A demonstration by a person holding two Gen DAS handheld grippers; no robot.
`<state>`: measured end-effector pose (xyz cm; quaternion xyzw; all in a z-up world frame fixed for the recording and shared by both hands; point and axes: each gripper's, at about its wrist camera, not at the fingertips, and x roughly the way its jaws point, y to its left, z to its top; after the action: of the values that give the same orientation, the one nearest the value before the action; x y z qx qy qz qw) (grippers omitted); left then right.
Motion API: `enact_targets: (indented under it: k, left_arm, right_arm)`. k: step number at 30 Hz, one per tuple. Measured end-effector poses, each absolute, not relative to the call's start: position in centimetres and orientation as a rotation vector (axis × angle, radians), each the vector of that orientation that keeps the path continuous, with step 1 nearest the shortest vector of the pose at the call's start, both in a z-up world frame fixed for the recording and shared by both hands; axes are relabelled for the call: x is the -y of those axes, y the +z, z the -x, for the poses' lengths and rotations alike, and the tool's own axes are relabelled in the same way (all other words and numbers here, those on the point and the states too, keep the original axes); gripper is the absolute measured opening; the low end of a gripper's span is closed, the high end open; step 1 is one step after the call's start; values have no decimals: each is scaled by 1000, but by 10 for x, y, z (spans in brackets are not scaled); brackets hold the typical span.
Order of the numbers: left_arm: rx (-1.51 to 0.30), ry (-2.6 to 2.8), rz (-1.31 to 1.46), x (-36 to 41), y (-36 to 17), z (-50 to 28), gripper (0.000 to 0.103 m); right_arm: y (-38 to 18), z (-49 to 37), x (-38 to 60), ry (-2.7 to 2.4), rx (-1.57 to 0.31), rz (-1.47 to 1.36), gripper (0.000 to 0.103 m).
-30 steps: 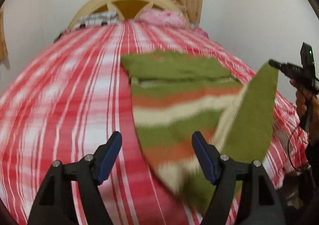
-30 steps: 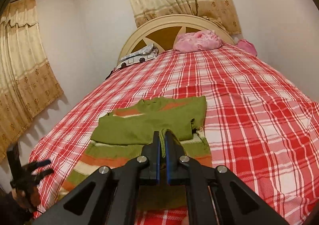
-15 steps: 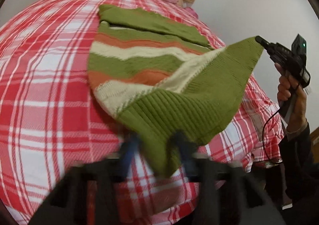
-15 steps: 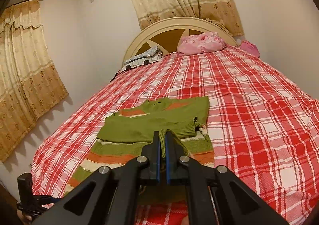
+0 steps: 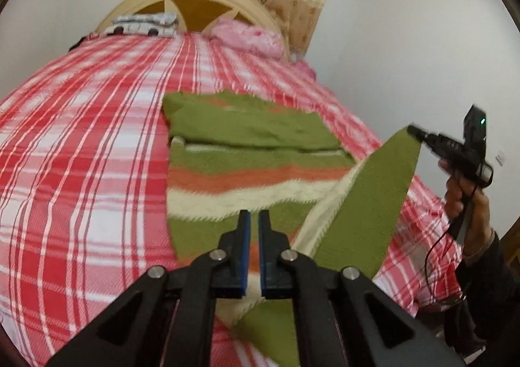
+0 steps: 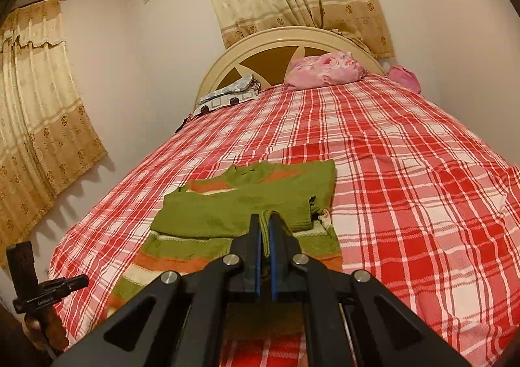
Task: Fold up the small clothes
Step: 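Lift the hem with both grippers and fold it toward the collar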
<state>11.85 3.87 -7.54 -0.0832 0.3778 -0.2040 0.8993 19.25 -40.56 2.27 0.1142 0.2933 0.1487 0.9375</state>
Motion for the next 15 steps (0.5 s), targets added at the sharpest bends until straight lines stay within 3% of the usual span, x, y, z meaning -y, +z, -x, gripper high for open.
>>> enact_targets:
  k: [2,4,5,6,12,15]
  left_arm:
    - [-852,-414,187,-45,-89,-112,22]
    - [-943,-401,205,-47,-104,-105,83]
    - [-960,-392,221,-48,-108,-101,93]
    - [-960,-388,251,-50,-113,-94,96]
    - [-1044,-427,322,-37,-140,-79,95]
    - [-1062,-477,378,-28,-146,-80,86]
  right_arm:
    - [24,-193,404,305,-597,-229,3]
    - [25,-193,402,304,-595,-209,3]
    - [24,-193,402,305,-596,-205,3]
    - [23,-194,402,305,-599,-206,3]
    - [22,-196,398,314,-602,-209,3]
    - [28,-193,395,325,-586,-209,3]
